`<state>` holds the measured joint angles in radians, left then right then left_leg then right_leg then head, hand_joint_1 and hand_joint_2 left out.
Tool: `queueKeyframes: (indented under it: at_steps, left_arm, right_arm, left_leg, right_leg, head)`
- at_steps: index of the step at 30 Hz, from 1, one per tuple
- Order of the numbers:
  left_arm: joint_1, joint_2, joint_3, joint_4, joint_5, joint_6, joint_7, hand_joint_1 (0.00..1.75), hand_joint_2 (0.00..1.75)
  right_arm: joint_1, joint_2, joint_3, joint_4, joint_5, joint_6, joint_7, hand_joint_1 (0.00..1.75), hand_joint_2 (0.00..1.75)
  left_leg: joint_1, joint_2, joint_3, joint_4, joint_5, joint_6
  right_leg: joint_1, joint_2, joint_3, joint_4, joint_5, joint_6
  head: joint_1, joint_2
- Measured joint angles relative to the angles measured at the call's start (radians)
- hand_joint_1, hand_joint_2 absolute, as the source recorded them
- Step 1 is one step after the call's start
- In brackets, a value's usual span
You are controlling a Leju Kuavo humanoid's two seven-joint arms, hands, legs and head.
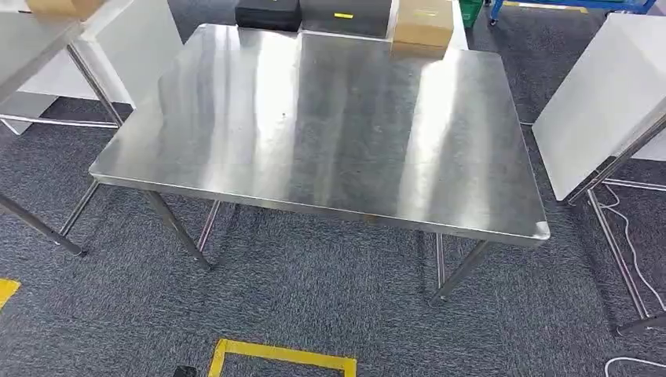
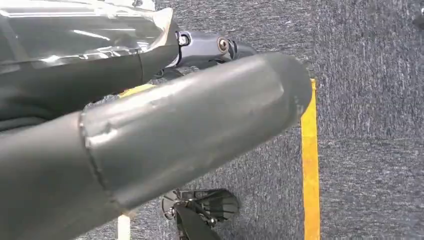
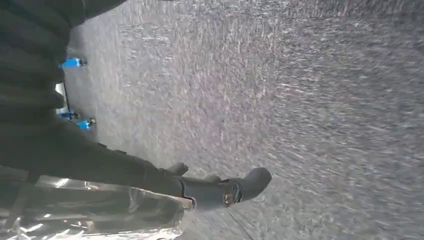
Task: Take the parts from the cabinet and place them on the table.
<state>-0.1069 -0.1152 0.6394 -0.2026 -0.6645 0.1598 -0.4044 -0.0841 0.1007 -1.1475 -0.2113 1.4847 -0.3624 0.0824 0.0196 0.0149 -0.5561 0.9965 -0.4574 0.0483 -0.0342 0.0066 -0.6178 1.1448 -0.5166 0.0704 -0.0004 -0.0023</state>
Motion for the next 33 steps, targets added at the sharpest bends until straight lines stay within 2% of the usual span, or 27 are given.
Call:
queueKeyframes:
  at_steps: [1, 2, 3, 4, 7, 8, 9, 10, 13, 15, 16, 19, 22, 23, 25, 26, 27, 28, 30, 31, 32, 33]
  left_arm:
    - [0.000, 0.000, 0.000, 0.000, 0.000, 0.000, 0.000, 0.00, 0.00]
    - [-0.001, 0.001, 0.000, 0.000, 0.000, 0.000, 0.000, 0.00, 0.00]
    - [-0.001, 0.001, 0.000, 0.000, 0.000, 0.000, 0.000, 0.00, 0.00]
    - [-0.001, 0.002, 0.000, 0.000, 0.000, 0.000, 0.000, 0.00, 0.00]
    - [-0.001, 0.002, 0.000, 0.000, 0.000, 0.001, 0.000, 0.00, 0.00]
    - [0.000, 0.002, 0.000, 0.000, 0.000, 0.001, -0.002, 0.00, 0.00]
    - [0.000, 0.002, 0.000, 0.000, 0.000, 0.003, -0.004, 0.00, 0.00]
    - [0.000, 0.002, 0.000, 0.000, -0.001, 0.004, -0.005, 0.00, 0.00]
    - [0.002, 0.003, 0.001, 0.000, 0.002, 0.003, -0.012, 0.00, 0.00]
    - [0.003, 0.003, 0.001, 0.000, 0.003, 0.002, -0.016, 0.00, 0.00]
    - [0.004, 0.003, 0.001, 0.000, 0.003, 0.002, -0.018, 0.00, 0.00]
    - [0.005, 0.003, 0.001, 0.000, 0.003, 0.002, -0.028, 0.00, 0.00]
    - [0.007, 0.003, 0.001, 0.000, 0.003, -0.002, -0.035, 0.00, 0.00]
    - [0.007, 0.006, 0.001, 0.000, 0.003, -0.004, -0.037, 0.00, 0.00]
    - [0.007, 0.008, 0.001, 0.000, 0.002, -0.006, -0.042, 0.00, 0.00]
    - [0.006, 0.006, 0.001, 0.000, 0.002, -0.006, -0.044, 0.00, 0.00]
    - [0.006, 0.003, 0.001, 0.000, 0.002, -0.007, -0.046, 0.00, 0.00]
    - [0.006, 0.003, 0.001, 0.000, 0.002, -0.008, -0.047, 0.00, 0.00]
    - [0.007, 0.003, 0.001, 0.000, 0.002, -0.009, -0.047, 0.00, 0.00]
    - [0.007, 0.003, 0.001, 0.000, 0.002, -0.009, -0.046, 0.00, 0.00]
    - [0.008, 0.003, 0.001, 0.000, 0.002, -0.009, -0.046, 0.00, 0.00]
    - [0.009, 0.001, 0.001, 0.000, 0.002, -0.009, -0.046, 0.00, 0.00]
  right_arm:
    - [-0.001, -0.001, 0.000, 0.000, 0.000, 0.000, 0.003, 0.00, 1.75]
    - [-0.003, 0.001, 0.000, 0.000, 0.000, 0.000, 0.005, 0.00, 1.75]
    - [-0.003, 0.002, 0.001, 0.000, 0.000, 0.000, 0.006, 0.00, 1.75]
    - [-0.002, 0.003, 0.001, 0.000, 0.000, 0.000, 0.006, 0.00, 1.75]
    - [-0.001, 0.002, 0.001, 0.001, 0.001, 0.000, 0.011, 0.00, 1.75]
    - [-0.002, 0.002, 0.001, 0.001, 0.002, 0.000, 0.012, 0.00, 1.75]
    - [-0.002, 0.002, 0.002, 0.000, 0.002, 0.000, 0.013, 0.00, 1.75]
    - [-0.001, 0.003, 0.002, 0.001, 0.003, 0.000, 0.014, 0.00, 1.75]
    - [-0.001, 0.004, 0.003, 0.001, 0.005, 0.000, 0.014, 0.00, 1.75]
    - [-0.001, 0.004, 0.004, 0.001, 0.006, 0.000, 0.014, 0.00, 1.75]
    - [-0.001, 0.003, 0.005, 0.001, 0.005, 0.000, 0.014, 0.00, 1.75]
    - [-0.001, 0.003, 0.005, 0.001, 0.005, 0.000, 0.014, 0.00, 1.75]
    - [-0.001, 0.003, 0.006, 0.001, 0.005, 0.000, 0.014, 0.00, 1.75]
    - [0.000, 0.004, 0.006, 0.001, 0.005, 0.000, 0.014, 0.00, 1.75]
    - [-0.001, 0.006, 0.006, 0.002, 0.005, 0.000, 0.014, 0.00, 1.75]
    - [-0.001, 0.005, 0.006, 0.002, 0.005, 0.000, 0.013, 0.00, 1.75]
    - [-0.001, 0.003, 0.006, 0.002, 0.003, 0.000, 0.013, 0.00, 1.75]
    - [0.000, 0.003, 0.006, 0.002, 0.003, 0.000, 0.012, 0.00, 1.75]
    - [0.000, 0.002, 0.006, 0.002, 0.003, 0.000, 0.012, 0.00, 1.75]
    - [0.001, 0.002, 0.006, 0.002, 0.003, 0.000, 0.012, 0.00, 1.75]
    - [0.004, 0.001, 0.006, 0.002, 0.003, 0.000, 0.012, 0.00, 1.75]
    - [0.005, 0.000, 0.006, 0.002, 0.002, 0.000, 0.012, 0.00, 1.75]
  left_leg:
    - [0.002, 0.001, 0.001, 0.002, -0.001, -0.006]
    - [-0.002, 0.002, -0.001, 0.007, -0.004, -0.018]
    - [-0.005, 0.003, 0.000, 0.010, -0.007, -0.026]
    - [-0.005, 0.002, 0.000, 0.008, -0.005, -0.032]
    - [0.001, 0.005, 0.004, -0.004, 0.002, -0.046]
    - [0.003, 0.003, 0.000, 0.006, -0.006, -0.049]
    - [0.004, 0.003, 0.000, -0.002, 0.002, -0.018]
    - [0.005, 0.005, 0.000, -0.002, -0.002, -0.008]
    - [0.008, 0.005, 0.001, -0.005, 0.005, -0.014]
    - [0.009, 0.005, 0.000, -0.006, 0.007, -0.017]
    - [0.010, 0.005, 0.000, -0.007, 0.008, -0.022]
    - [0.013, 0.005, 0.000, -0.007, 0.009, -0.048]
    - [0.011, 0.005, 0.000, -0.007, 0.009, -0.054]
    - [0.007, 0.005, -0.006, 0.004, 0.003, -0.052]
    - [0.001, 0.005, -0.004, -0.005, 0.007, -0.032]
    - [0.012, 0.007, 0.014, -0.039, 0.025, -0.018]
    - [0.012, 0.012, 0.023, -0.057, 0.035, -0.020]
    - [0.015, 0.013, 0.024, -0.062, 0.041, -0.014]
    - [0.016, 0.014, 0.017, -0.062, 0.042, -0.015]
    - [0.016, 0.014, 0.014, -0.061, 0.044, -0.017]
    - [0.018, 0.014, 0.011, -0.059, 0.045, -0.020]
    - [0.022, 0.013, 0.010, -0.057, 0.045, -0.024]
  right_leg:
    - [-0.004, -0.007, 0.048, -0.084, 0.026, 0.007]
    - [-0.002, -0.017, 0.075, -0.144, 0.032, 0.001]
    - [0.009, -0.009, 0.077, -0.150, 0.040, -0.012]
    - [0.008, -0.008, 0.079, -0.144, 0.039, -0.022]
    - [0.013, -0.006, 0.077, -0.145, 0.044, -0.039]
    - [0.008, -0.005, 0.080, -0.149, 0.048, -0.041]
    - [0.009, -0.004, 0.079, -0.149, 0.047, -0.045]
    - [0.013, -0.004, 0.079, -0.149, 0.047, -0.045]
    - [0.018, -0.004, 0.079, -0.149, 0.047, -0.046]
    - [0.021, -0.004, 0.078, -0.148, 0.047, -0.051]
    - [0.022, -0.004, 0.078, -0.148, 0.047, -0.052]
    - [0.025, -0.005, 0.076, -0.147, 0.047, -0.052]
    - [0.025, -0.005, 0.074, -0.147, 0.047, -0.051]
    - [0.008, -0.005, 0.078, -0.152, 0.050, -0.047]
    - [0.010, -0.007, 0.081, -0.161, 0.056, -0.037]
    - [0.023, -0.008, 0.081, -0.163, 0.055, -0.035]
    - [0.017, -0.009, 0.074, -0.145, 0.045, -0.034]
    - [0.018, -0.007, 0.050, -0.095, 0.012, -0.039]
    - [0.012, -0.007, -0.024, 0.058, -0.055, -0.038]
    - [0.009, -0.007, -0.050, 0.116, -0.073, -0.032]
    - [0.004, -0.007, -0.056, 0.130, -0.069, -0.020]
    - [-0.002, -0.007, -0.036, 0.094, -0.049, -0.007]
  head:
    - [0.001, 0.000]
    - [0.005, 0.000]
    - [0.004, 0.000]
    - [0.000, 0.000]
    - [0.001, 0.000]
    - [-0.001, 0.000]
    - [-0.006, 0.000]
    - [-0.006, 0.000]
    - [-0.010, 0.000]
    - [-0.010, 0.000]
    - [-0.010, 0.000]
    - [-0.009, 0.000]
    - [-0.008, 0.000]
    - [-0.009, 0.000]
    - [-0.014, 0.000]
    - [-0.012, 0.000]
    - [-0.011, 0.000]
    - [-0.010, 0.000]
    - [-0.008, 0.000]
    - [-0.009, 0.000]
    - [-0.008, 0.000]
    - [-0.008, 0.000]
